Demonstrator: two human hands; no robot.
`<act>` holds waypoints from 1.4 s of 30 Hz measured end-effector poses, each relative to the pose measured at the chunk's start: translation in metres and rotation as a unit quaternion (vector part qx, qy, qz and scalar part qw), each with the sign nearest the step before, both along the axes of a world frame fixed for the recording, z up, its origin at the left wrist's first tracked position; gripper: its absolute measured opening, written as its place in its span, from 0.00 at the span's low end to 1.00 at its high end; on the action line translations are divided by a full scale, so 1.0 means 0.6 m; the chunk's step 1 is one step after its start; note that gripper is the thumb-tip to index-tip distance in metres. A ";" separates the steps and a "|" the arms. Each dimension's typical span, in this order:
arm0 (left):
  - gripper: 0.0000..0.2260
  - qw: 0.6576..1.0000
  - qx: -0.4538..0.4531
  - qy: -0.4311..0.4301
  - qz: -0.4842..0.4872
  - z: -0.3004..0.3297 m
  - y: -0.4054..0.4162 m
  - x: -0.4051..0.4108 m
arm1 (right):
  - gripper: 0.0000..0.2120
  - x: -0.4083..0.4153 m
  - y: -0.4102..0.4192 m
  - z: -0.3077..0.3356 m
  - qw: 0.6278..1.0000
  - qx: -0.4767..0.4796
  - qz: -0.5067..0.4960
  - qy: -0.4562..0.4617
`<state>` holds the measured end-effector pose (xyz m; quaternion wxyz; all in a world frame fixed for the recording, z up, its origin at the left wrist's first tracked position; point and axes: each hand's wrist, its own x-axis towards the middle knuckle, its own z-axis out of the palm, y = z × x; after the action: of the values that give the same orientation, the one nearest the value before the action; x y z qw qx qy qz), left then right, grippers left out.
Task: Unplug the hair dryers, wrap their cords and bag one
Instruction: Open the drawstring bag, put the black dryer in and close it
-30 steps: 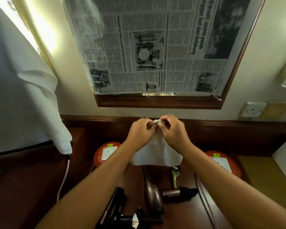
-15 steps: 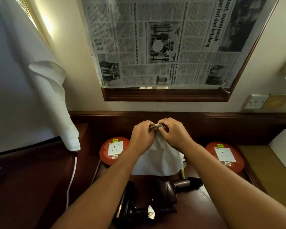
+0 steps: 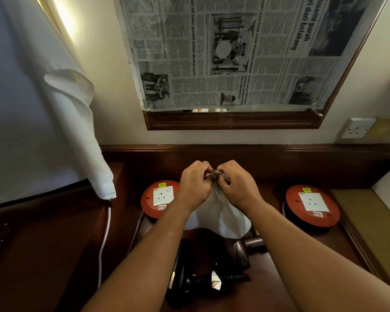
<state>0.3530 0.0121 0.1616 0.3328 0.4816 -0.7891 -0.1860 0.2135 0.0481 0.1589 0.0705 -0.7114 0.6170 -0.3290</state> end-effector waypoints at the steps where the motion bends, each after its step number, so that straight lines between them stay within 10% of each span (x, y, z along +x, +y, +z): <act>1: 0.03 1.000 -0.002 0.005 0.003 0.000 0.002 -0.001 | 0.07 0.001 0.000 0.000 1.000 -0.002 -0.003 -0.009; 17: 0.08 0.997 0.071 0.007 0.018 0.006 0.004 -0.028 | 0.09 -0.009 0.002 0.001 0.996 -0.033 -0.032 -0.083; 42: 0.03 0.996 0.064 0.054 -0.026 0.011 0.031 -0.001 | 0.04 -0.024 0.017 0.014 0.997 0.035 0.037 0.056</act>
<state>0.3525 0.0304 0.1679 0.3383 0.4704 -0.7688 -0.2707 0.1994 0.0583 0.1675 0.0725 -0.7480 0.6045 -0.2643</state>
